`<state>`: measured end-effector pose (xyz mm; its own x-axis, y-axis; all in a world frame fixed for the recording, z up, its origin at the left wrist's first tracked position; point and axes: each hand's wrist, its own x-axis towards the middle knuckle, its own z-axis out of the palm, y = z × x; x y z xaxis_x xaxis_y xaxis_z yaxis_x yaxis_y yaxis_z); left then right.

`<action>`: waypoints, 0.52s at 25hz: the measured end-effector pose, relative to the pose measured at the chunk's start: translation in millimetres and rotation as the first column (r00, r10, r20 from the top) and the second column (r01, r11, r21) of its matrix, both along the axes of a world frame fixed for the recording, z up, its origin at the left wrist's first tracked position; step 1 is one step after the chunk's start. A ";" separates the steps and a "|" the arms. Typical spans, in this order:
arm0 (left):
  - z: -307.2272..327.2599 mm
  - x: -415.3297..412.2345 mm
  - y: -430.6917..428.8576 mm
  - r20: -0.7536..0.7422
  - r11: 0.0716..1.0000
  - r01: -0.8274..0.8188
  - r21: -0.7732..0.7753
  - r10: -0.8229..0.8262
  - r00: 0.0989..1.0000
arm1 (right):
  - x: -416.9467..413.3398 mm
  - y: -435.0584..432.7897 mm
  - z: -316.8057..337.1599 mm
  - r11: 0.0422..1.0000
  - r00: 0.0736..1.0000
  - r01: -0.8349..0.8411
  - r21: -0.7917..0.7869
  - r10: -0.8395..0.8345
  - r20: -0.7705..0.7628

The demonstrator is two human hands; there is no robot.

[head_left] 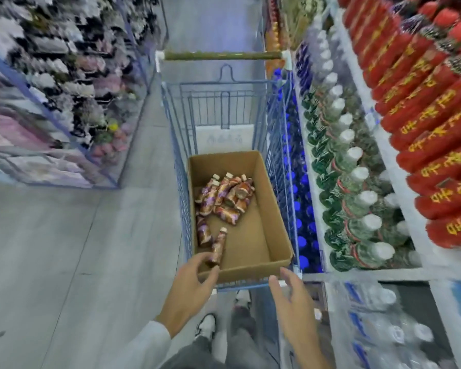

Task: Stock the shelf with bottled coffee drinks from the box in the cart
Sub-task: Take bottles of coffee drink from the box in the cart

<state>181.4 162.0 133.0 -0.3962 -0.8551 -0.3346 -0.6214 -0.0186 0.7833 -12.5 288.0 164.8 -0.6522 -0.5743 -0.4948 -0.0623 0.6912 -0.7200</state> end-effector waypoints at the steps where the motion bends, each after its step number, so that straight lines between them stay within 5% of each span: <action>1: -4.6 -5.7 -5.5 0.012 1.000 -0.024 0.005 0.024 1.000 | -5.5 -9.1 -5.1 0.999 0.999 -0.035 0.013 0.035 -0.005; 9: -70.0 -77.5 -49.4 0.141 0.959 -0.227 0.167 0.205 0.969 | -74.7 -77.8 -57.6 0.944 0.954 -0.294 0.147 0.280 0.110; 13: -146.5 -111.1 -82.1 0.339 0.901 -0.332 0.278 0.231 0.912 | -95.4 -101.1 -83.5 0.919 0.937 -0.340 0.199 0.314 0.154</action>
<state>70.3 79.8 -13.5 0.0034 -0.7398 -0.6728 -0.7497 -0.4471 0.4879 -107.9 187.0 81.3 -0.3763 -0.6143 -0.6936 -0.2366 0.7875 -0.5691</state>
